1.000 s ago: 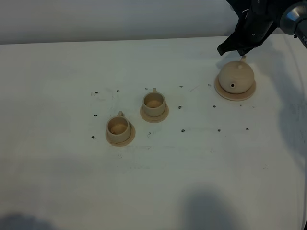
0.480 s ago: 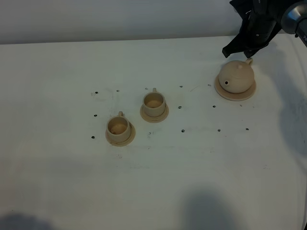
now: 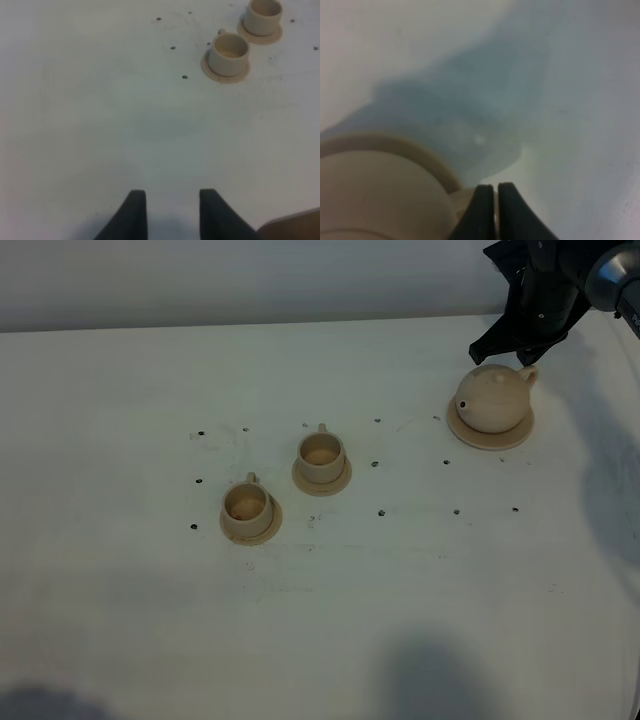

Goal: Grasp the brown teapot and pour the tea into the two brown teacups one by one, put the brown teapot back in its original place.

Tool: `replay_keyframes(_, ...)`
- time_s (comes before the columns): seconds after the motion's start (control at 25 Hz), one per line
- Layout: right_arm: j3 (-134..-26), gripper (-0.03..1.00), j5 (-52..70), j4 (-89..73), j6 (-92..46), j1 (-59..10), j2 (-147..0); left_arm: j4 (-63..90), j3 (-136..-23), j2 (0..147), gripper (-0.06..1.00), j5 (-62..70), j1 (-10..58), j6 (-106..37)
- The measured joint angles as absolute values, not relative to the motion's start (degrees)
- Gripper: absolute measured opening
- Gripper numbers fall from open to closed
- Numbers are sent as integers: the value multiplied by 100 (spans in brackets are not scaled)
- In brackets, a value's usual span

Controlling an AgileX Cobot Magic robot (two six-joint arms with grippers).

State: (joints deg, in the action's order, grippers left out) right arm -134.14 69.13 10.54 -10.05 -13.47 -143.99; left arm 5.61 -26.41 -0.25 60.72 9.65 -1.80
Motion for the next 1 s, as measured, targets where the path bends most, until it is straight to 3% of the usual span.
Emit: replay_keyframes(1.0,-13414,2,6942,1244,-703,-1347,-14399,561,-2641,-25,24,6072,965,-180)
